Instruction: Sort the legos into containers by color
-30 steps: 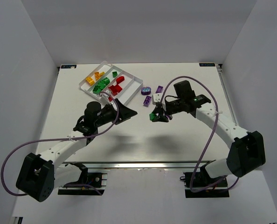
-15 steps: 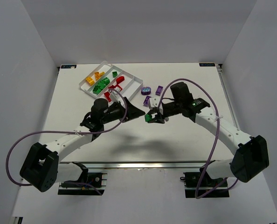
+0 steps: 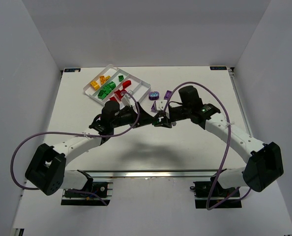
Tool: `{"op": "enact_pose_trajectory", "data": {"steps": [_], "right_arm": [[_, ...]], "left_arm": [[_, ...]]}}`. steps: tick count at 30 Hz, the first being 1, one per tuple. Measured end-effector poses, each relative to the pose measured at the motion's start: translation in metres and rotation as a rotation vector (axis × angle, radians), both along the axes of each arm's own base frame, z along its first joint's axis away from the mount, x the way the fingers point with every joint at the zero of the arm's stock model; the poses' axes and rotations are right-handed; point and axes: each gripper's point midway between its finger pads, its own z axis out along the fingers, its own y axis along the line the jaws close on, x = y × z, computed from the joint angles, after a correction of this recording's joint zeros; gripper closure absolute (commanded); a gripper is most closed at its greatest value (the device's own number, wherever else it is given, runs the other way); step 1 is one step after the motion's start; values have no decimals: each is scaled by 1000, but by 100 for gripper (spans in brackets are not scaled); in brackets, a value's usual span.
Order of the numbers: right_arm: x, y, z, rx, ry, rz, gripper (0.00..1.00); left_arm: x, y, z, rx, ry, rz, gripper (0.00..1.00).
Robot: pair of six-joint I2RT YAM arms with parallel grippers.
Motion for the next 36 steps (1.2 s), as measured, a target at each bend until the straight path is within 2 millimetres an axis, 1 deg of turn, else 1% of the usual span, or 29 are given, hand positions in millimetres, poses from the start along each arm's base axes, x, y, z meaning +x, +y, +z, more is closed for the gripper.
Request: {"op": "enact_pose_trajectory", "data": {"steps": [5,10,15,18,21,22,23,26,27,29,30,31,32,33,36], "right_arm": [[2,2,3,11,8,-15,100],[1,3,3,9,18,-22,100],[-2,10,5,15,19,-27,100],[1,12,6,19,15,-43,100],[3,14,3,12,24,-61,99],[4,14,3,12,25,-63,98],[6,14,2,10,22,-70,97],[8,13,-1,0,19,-83,85],[8,13,-2,-2,20,-84,72],[8,13,-3,-4,22,-87,58],[9,13,-3,-4,23,-89,35],[9,13,-4,-5,26,-94,25],[10,13,-5,-8,27,-103,11],[11,13,-6,-10,34,-119,11],[21,12,-5,-8,14,-162,11]], "left_arm": [[1,-3,-3,10,8,-10,30],[0,-4,-3,11,10,-15,31],[2,-8,0,9,8,-26,36],[1,-11,1,5,8,-40,42],[1,-12,1,5,9,-44,52],[2,-12,0,8,12,-41,59],[2,-12,0,7,18,-40,62],[3,-12,-3,10,31,-38,69],[3,-12,-4,10,32,-38,70],[3,-12,-4,11,34,-37,74],[4,-12,-4,12,34,-36,75],[4,-12,-5,14,36,-36,76],[3,-11,-5,19,34,-40,77],[2,-12,-7,25,31,-45,80],[2,-10,-10,52,34,-49,83]]}}
